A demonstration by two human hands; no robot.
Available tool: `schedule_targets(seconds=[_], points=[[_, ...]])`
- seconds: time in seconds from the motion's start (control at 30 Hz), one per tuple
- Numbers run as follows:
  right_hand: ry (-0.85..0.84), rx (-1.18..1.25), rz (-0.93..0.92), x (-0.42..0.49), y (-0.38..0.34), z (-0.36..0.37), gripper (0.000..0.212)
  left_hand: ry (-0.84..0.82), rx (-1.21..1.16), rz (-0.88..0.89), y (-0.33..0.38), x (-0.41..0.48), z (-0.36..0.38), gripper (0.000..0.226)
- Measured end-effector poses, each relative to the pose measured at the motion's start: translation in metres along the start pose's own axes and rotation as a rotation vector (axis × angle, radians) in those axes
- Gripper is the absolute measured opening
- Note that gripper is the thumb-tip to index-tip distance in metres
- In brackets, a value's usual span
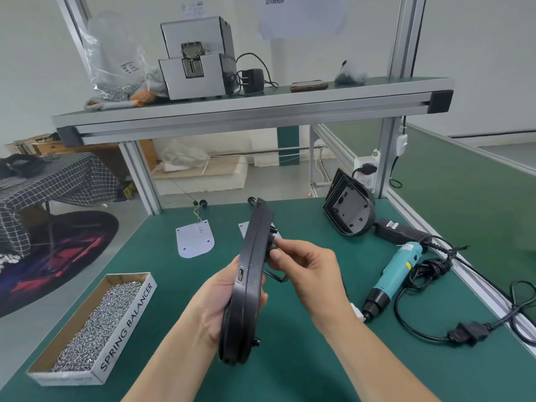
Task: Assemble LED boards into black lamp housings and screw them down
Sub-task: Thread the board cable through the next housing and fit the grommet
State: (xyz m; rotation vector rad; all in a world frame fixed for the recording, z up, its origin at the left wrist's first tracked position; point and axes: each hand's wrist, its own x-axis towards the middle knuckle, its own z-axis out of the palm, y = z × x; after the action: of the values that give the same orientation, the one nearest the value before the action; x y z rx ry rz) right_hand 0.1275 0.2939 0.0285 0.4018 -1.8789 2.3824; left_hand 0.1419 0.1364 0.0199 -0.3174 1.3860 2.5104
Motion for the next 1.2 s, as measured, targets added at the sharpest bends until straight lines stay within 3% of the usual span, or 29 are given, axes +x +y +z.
schedule_targets(seconds=[0.07, 0.17, 0.27, 0.33, 0.4, 0.53, 0.6, 0.73, 0.8, 0.97, 1.2], points=[[-0.018, 0.015, 0.036, 0.000, -0.001, -0.002, 0.024, -0.048, -0.066, 0.000, 0.002, -0.007, 0.004, 0.012], [-0.132, 0.006, 0.071, 0.002, -0.001, -0.008, 0.020, -0.098, 0.037, 0.116, 0.001, -0.011, 0.001, 0.014], [-0.158, -0.031, 0.083, 0.009, -0.007, -0.014, 0.021, -0.212, 0.119, 0.196, -0.003, -0.010, -0.010, 0.037], [-0.183, -0.093, 0.161, 0.013, -0.013, -0.018, 0.032, -0.266, 0.177, 0.215, -0.004, -0.008, -0.015, 0.050], [-0.316, -0.171, 0.278, 0.015, -0.019, -0.022, 0.052, -0.277, 0.268, 0.256, 0.001, -0.008, -0.014, 0.057], [-0.331, -0.375, 0.313, 0.026, -0.041, -0.033, 0.066, -0.229, 0.542, 0.430, 0.017, -0.012, -0.007, 0.051], [-0.438, -0.402, 0.335, 0.031, -0.053, -0.041, 0.067, -0.199, 0.669, 0.540, 0.021, -0.014, -0.003, 0.043], [-0.660, -0.640, 0.229, 0.028, -0.057, -0.042, 0.044, -0.232, 0.882, 0.730, 0.013, -0.020, 0.009, 0.035], [-0.612, -0.664, 0.131, 0.022, -0.050, -0.037, 0.029, -0.241, 0.894, 0.785, 0.007, -0.022, 0.014, 0.037], [-0.513, -0.725, -0.111, 0.008, -0.038, -0.031, 0.021, -0.201, 0.916, 0.843, -0.001, -0.024, 0.009, 0.046], [-0.481, -0.782, -0.149, 0.009, -0.034, -0.031, 0.026, -0.196, 0.847, 0.821, -0.006, -0.018, 0.006, 0.041]])
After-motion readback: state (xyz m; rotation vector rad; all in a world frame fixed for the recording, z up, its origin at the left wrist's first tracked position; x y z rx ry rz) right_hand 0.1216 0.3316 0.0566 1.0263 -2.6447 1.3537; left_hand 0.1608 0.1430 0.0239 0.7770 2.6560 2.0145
